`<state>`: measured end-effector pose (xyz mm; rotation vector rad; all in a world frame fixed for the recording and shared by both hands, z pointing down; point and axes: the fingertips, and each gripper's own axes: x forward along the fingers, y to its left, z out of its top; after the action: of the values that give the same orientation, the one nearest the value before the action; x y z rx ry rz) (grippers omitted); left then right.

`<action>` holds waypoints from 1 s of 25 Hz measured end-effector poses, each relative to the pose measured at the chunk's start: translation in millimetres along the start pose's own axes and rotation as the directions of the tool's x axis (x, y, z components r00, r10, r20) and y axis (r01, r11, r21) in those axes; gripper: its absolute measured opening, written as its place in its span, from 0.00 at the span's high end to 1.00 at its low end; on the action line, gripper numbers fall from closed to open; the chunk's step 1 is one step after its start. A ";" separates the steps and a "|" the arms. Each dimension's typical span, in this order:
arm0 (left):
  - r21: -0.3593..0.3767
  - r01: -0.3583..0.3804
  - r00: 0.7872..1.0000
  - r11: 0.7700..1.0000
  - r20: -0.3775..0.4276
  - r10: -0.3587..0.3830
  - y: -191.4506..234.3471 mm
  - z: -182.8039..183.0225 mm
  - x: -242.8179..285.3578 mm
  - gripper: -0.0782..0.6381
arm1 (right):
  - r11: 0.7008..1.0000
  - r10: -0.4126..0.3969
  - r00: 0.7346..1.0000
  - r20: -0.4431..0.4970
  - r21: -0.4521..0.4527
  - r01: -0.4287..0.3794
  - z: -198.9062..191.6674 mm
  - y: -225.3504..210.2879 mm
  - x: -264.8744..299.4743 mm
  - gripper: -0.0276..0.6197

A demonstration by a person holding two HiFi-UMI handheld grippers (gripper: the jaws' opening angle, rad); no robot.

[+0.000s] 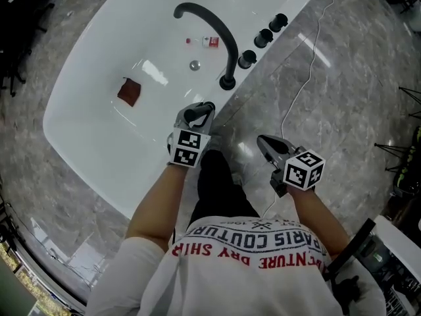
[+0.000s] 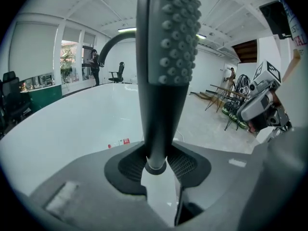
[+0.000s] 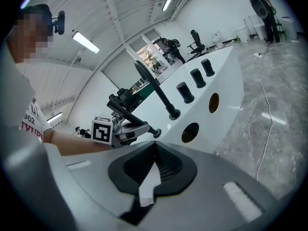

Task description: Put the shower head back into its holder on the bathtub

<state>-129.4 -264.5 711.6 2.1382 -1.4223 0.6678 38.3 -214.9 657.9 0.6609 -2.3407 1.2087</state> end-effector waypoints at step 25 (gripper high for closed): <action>-0.257 0.129 0.990 0.958 0.081 -0.112 -41.3 32.3 -100.0 0.88 | 0.916 0.075 0.995 -0.062 -0.391 -0.094 55.2 86.0 -29.3 0.95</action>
<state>-120.7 -201.2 618.5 2.0328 -1.3195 0.3441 3.2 -210.8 557.6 0.3913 -2.4906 0.7362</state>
